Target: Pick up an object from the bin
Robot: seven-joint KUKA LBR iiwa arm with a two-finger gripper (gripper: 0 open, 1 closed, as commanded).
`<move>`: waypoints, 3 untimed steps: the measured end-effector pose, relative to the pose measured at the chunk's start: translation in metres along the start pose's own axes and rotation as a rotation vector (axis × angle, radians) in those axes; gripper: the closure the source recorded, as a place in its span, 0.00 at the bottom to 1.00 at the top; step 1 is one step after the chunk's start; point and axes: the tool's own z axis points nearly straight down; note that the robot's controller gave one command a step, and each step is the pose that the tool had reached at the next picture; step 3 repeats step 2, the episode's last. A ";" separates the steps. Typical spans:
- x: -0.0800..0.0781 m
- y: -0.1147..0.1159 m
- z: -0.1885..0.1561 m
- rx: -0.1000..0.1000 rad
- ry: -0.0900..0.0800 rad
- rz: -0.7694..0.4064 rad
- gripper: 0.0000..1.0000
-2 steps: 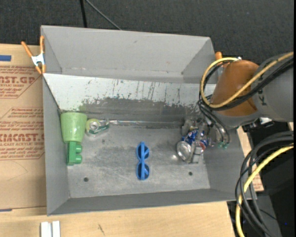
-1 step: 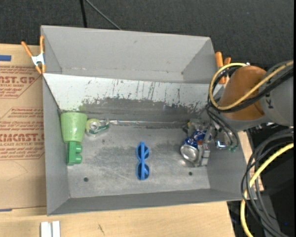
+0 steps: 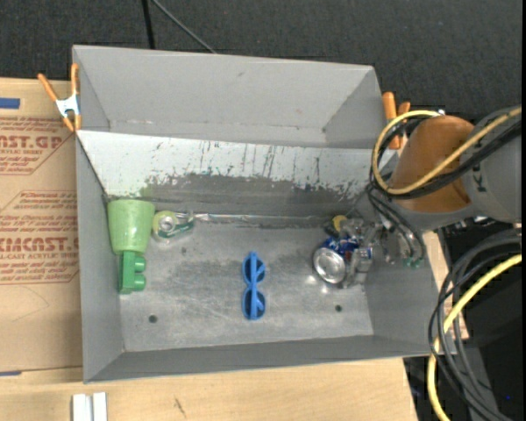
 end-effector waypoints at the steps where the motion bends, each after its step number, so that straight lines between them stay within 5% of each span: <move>1: 0.023 0.000 -0.117 0.001 -0.005 -0.008 1.00; 2: 0.010 0.051 -0.176 -0.001 -0.004 -0.181 1.00; 3: 0.010 0.051 -0.176 -0.001 -0.004 -0.181 1.00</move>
Offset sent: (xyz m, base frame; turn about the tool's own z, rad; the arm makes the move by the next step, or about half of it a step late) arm -0.0258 0.0012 0.1121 -0.0081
